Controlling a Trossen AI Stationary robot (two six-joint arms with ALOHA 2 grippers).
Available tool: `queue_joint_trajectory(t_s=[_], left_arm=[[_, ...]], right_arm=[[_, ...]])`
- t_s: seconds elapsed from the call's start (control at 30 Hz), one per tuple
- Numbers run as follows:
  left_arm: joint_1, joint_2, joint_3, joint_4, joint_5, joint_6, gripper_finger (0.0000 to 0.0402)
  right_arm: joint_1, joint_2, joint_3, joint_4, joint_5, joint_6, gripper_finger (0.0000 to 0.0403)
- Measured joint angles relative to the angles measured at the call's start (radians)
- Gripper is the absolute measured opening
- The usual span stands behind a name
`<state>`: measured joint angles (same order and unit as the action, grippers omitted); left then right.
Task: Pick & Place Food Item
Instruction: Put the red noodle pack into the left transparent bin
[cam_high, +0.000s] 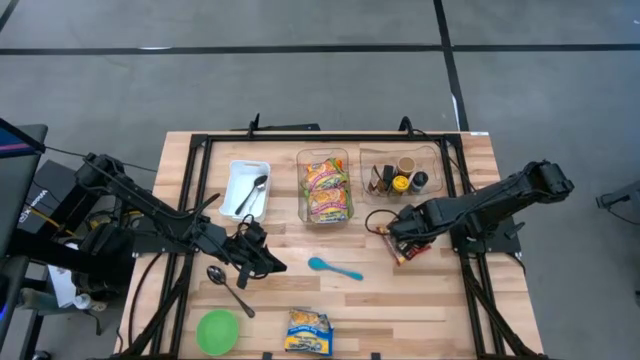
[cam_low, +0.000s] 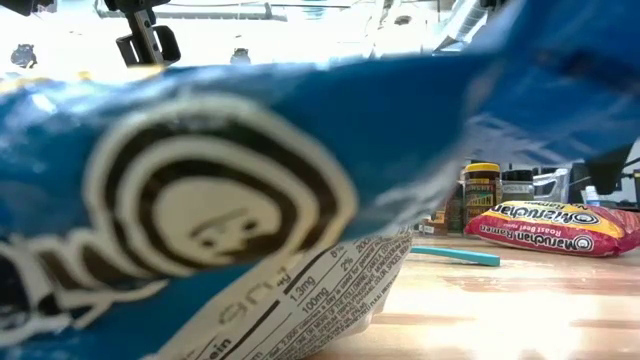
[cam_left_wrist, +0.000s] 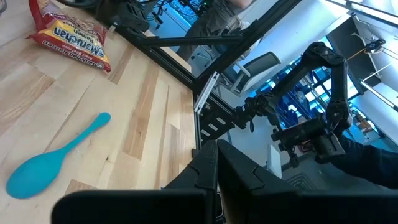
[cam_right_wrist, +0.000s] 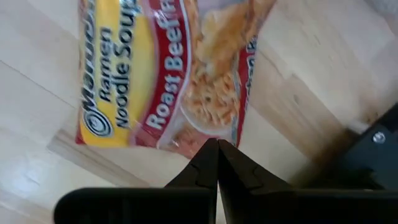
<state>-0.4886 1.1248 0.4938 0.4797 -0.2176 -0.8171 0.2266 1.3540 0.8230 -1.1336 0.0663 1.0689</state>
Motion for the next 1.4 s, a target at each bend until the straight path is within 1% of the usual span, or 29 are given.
queue_joint_trajectory(t_s=[0.1, 0.17, 0.37, 0.43, 0.5, 0.63, 0.8, 1.13, 1.23, 1.4], left_arm=[[0.000, 0.000, 0.000, 0.000, 0.000, 0.000, 0.0000], [0.000, 0.000, 0.000, 0.000, 0.000, 0.000, 0.0000], [0.000, 0.000, 0.000, 0.000, 0.000, 0.000, 0.0000], [0.000, 0.000, 0.000, 0.000, 0.001, 0.000, 0.0000], [0.000, 0.000, 0.000, 0.000, 0.001, 0.000, 0.0000], [0.000, 0.000, 0.000, 0.000, 0.001, 0.000, 0.0000], [0.000, 0.000, 0.000, 0.000, 0.004, 0.000, 0.0000], [0.000, 0.000, 0.000, 0.000, 0.003, 0.000, 0.0000], [0.000, 0.000, 0.000, 0.000, 0.003, 0.000, 0.0000], [0.000, 0.000, 0.000, 0.000, -0.001, 0.000, 0.0000]], right_arm=[[0.000, -0.029, -0.004, 0.000, -0.015, 0.002, 0.0000], [0.004, -0.067, -0.020, 0.033, -0.016, 0.006, 0.0000], [0.009, -0.238, -0.101, 0.092, -0.016, 0.137, 0.0000], [0.009, -0.276, -0.125, 0.119, -0.022, 0.163, 0.0000], [0.009, -0.298, -0.144, 0.126, -0.052, 0.165, 0.0000], [0.009, -0.291, -0.144, 0.117, -0.070, 0.148, 0.0000], [0.007, -0.242, -0.144, 0.118, -0.069, 0.055, 0.0000], [-0.030, -0.115, -0.145, 0.082, -0.104, 0.045, 0.0004], [-0.042, -0.102, -0.145, 0.081, -0.132, 0.022, 0.0025], [-0.057, -0.107, -0.145, 0.070, -0.148, 0.011, 0.0085]])
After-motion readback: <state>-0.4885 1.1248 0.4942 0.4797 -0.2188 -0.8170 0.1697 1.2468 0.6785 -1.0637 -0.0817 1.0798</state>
